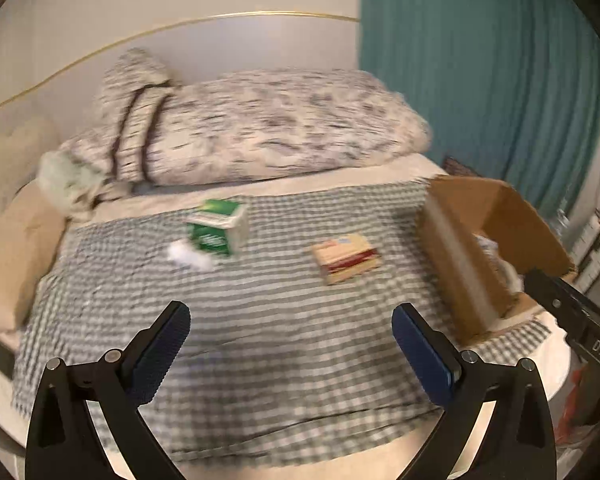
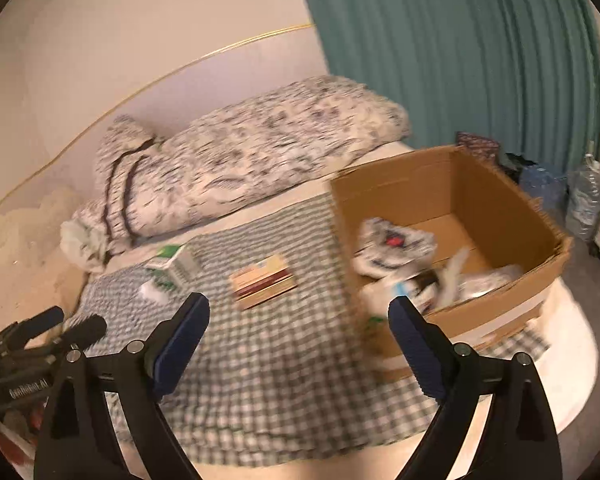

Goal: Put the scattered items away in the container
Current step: 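Move both tools back over the bed toward the remaining items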

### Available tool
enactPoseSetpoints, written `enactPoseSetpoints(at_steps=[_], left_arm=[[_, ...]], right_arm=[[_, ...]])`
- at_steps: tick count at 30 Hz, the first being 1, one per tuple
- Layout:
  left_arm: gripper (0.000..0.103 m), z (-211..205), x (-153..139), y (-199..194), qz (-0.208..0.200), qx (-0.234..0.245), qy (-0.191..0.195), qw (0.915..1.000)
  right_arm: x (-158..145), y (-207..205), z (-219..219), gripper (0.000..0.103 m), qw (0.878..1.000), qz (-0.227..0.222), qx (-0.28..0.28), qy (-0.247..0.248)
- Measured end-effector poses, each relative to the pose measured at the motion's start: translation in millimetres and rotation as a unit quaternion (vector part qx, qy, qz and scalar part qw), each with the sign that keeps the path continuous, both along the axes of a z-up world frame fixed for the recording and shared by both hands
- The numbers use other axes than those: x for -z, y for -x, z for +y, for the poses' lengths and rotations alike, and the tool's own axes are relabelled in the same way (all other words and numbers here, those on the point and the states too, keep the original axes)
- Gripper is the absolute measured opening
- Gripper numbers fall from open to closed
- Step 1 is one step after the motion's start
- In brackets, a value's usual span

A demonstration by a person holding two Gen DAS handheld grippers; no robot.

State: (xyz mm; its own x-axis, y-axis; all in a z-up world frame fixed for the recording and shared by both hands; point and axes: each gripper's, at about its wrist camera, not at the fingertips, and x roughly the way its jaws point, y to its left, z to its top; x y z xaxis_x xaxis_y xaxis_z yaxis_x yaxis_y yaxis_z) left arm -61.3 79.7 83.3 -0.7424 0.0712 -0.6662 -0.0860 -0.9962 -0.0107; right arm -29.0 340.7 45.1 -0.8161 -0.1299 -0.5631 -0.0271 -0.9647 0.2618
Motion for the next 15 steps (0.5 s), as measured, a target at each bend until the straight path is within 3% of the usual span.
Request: enactPoseSetpoints(at_steps=[4,8,11,15], left_arm=[[0.103,-63.7,4.3,-8.0,-0.010,-0.057,-0.005,0.9983],[0.103,-106.1,13.3,-14.8,-0.020,-0.079,-0.014,0.9966],[0.103,-128.1,19.4,-13.8,-0.020,-0.093,-0.006,0.9954],[0.103,-145.0,31.1,-6.9,-0.022,-0.107,-0.006,0.9940]], right_arm=[[1.6,-2.6,-33.6,0.092,1.000,0.000,-0.007,-0.008],[3.3,3.5,-61.5,0.092,1.000,-0.012,0.000,-0.009],[7.4,9.5,-79.3,0.092,1.000,-0.011,-0.001,0.001],[17.3,22.0,-100.8,0.092,0.999,-0.020,-0.018,-0.020]])
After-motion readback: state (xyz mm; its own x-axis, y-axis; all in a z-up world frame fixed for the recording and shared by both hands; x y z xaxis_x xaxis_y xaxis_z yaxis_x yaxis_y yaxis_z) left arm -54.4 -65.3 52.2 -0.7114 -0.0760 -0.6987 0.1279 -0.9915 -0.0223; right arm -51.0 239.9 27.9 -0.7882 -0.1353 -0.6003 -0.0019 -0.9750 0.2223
